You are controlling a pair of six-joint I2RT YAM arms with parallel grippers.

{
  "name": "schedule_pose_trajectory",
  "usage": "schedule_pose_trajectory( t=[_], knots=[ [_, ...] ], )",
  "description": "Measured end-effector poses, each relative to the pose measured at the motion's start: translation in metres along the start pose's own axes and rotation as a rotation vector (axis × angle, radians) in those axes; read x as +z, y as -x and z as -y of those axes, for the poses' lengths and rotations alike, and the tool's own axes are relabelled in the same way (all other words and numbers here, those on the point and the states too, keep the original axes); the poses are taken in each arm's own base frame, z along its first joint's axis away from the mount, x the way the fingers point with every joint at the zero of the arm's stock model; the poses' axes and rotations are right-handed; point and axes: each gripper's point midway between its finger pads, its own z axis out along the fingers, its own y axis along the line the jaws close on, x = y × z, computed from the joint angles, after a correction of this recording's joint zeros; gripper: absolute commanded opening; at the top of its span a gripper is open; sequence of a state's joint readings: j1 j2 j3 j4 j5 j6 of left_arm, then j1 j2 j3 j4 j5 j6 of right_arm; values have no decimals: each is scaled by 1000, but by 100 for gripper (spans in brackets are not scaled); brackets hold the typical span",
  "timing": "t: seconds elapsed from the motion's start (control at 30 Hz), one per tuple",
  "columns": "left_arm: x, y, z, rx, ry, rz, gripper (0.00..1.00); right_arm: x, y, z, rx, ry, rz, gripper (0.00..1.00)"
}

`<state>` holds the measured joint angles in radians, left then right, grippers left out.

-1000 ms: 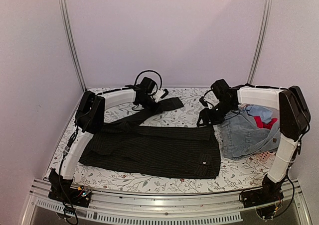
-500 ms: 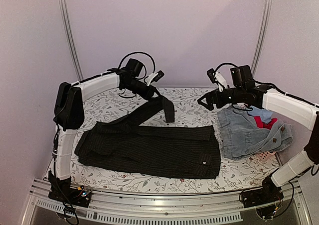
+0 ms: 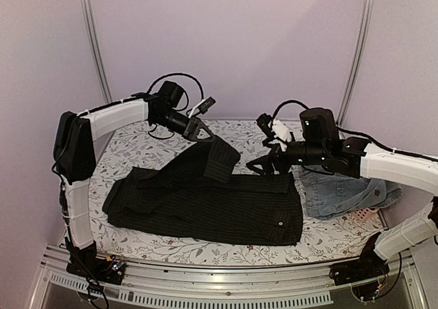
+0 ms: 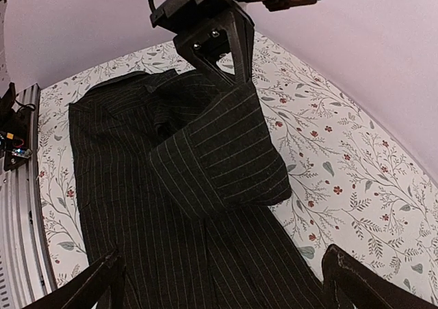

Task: Fold and stack the mixed laundry pile
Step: Adjust the rectangle-folded shirt at the center of the board.

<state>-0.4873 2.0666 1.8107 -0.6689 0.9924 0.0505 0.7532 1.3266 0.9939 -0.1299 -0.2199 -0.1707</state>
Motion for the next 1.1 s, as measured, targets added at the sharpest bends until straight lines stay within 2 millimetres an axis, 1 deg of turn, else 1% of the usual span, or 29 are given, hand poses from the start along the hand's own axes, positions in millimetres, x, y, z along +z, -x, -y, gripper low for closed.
schedule_pose_trajectory(
  t=[0.07,0.13,0.17,0.23,0.27,0.33,0.4,0.53,0.6,0.63,0.8,0.97,1.03,1.1],
  knots=[
    [3,-13,-3,-37,-18,-18,0,7,-2,-11,-17,11,-2,99],
    [7,-32,-8,-80,-27,-47,0,14,-3,-19,-30,23,-3,97],
    [9,-44,-12,-107,-25,-63,0,18,-4,-24,-36,29,-6,96],
    [14,-78,-25,-194,-4,-110,0,25,-9,-30,-46,40,-21,93],
    [15,-91,-31,-236,10,-128,0,29,-13,-33,-52,45,-31,92],
    [16,-116,-48,-323,42,-161,0,38,-22,-38,-61,58,-59,89],
    [15,-135,-73,-403,88,-179,0,49,-33,-43,-68,72,-94,84],
    [14,-161,-118,-497,181,-201,0,80,-44,-51,-96,101,-151,77],
    [13,-166,-136,-524,224,-205,0,95,-43,-55,-113,114,-165,74],
    [13,-165,-141,-529,229,-203,0,104,-41,-58,-126,121,-168,72],
    [12,-144,-161,-496,258,-172,0,135,-38,-65,-185,146,-183,67],
    [15,-142,-163,-494,230,-168,0,166,-42,-67,-273,155,-204,67],
    [16,-142,-162,-495,218,-166,0,176,-50,-68,-305,151,-224,68],
    [16,-143,-162,-497,209,-164,0,185,-62,-68,-332,144,-252,71]
  ],
)
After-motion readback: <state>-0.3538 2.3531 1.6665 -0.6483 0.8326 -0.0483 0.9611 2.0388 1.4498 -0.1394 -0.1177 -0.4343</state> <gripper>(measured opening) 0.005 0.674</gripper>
